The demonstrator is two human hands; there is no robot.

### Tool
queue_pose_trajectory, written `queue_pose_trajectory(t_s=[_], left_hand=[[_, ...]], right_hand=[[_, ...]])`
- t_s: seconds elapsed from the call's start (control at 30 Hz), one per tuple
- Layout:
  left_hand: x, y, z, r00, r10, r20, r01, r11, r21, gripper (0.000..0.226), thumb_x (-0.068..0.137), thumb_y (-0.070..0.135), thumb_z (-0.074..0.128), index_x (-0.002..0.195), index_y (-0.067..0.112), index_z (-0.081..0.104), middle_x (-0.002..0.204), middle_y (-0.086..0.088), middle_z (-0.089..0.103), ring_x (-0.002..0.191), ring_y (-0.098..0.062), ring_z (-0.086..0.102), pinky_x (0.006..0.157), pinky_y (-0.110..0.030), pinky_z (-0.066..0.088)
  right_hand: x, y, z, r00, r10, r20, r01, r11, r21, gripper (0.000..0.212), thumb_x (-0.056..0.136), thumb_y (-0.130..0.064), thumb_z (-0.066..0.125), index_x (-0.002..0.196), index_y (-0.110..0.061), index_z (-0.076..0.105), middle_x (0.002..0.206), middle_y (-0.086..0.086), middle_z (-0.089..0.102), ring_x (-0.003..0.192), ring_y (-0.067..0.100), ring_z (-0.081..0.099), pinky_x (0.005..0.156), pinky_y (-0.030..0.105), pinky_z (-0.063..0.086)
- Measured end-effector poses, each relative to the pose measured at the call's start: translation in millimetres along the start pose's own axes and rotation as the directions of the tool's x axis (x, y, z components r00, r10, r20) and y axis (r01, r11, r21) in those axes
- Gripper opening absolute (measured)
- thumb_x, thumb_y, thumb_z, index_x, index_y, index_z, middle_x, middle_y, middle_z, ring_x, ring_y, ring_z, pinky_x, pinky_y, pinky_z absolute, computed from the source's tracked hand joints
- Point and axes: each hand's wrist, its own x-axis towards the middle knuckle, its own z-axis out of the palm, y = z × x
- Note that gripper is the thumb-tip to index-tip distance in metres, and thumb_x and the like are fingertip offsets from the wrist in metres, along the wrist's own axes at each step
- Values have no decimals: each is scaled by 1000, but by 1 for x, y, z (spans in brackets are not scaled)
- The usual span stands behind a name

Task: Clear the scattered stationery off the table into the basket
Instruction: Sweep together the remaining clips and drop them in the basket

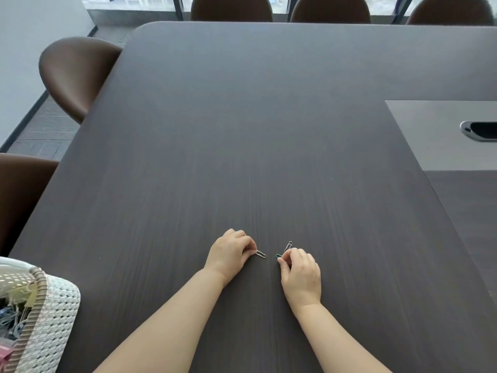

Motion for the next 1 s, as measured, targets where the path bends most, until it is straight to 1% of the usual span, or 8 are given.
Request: queue_pose_trajectory(t_s=[0.1,0.2,0.33,0.5,0.73,0.8,0.9,1.0], left_hand=[[-2,-3,1,999,37,-9,-37,999,-1,17,81,22,67,98,22,69,79,3,64,78,-20,53,71,-28,47],[0,-2,1,997,58,40,-58,998,-12,24,83,25,65,108,24,66,85,1,64,82,-19,55,74,-27,43],[2,3,1,996,29,90,-27,999,-21,16,85,28,63,99,24,68,90,2,62,84,-15,58,76,-27,46],[6,6,2,988,-38,150,35,999,17,15,86,32,61,95,21,66,96,4,57,86,-15,57,78,-25,43],[6,9,4,987,-59,148,54,998,39,15,88,31,58,92,16,61,99,3,54,90,-16,54,79,-26,42],[0,8,6,993,-42,107,40,999,16,13,87,27,59,88,14,60,95,2,55,87,-16,52,78,-27,42],[-12,4,12,1000,-23,19,24,999,-40,11,85,22,63,81,12,61,86,1,60,79,-17,50,70,-26,41],[-23,3,13,997,-63,-39,59,994,-90,10,85,21,63,81,12,61,80,3,60,76,-15,50,69,-22,38]], right_hand=[[9,6,-8,997,67,30,-69,995,76,15,79,-14,69,91,-12,59,70,-3,51,69,20,48,65,33,43],[20,10,-15,992,30,124,-34,999,27,27,85,-26,62,111,-20,58,85,-3,50,85,17,50,73,30,41],[31,13,-22,984,56,169,-60,998,17,16,84,-31,63,96,-20,61,87,-8,45,90,15,50,70,25,37],[27,19,-19,993,65,100,-71,996,54,11,81,-26,68,83,-16,64,89,-6,46,83,12,46,70,24,36],[26,14,-13,991,80,112,-75,996,-41,13,87,-23,60,83,-10,59,90,3,56,88,20,49,73,30,41],[22,12,-11,997,52,60,-48,996,-74,14,81,-17,68,75,-10,57,81,6,57,77,23,50,65,33,42],[13,10,-8,1000,-24,7,25,990,-139,28,65,-10,81,65,-12,53,65,4,54,57,21,49,48,31,42],[7,10,-9,997,-82,11,83,985,-149,31,62,-8,82,68,-12,52,62,2,54,52,20,50,43,30,42]])
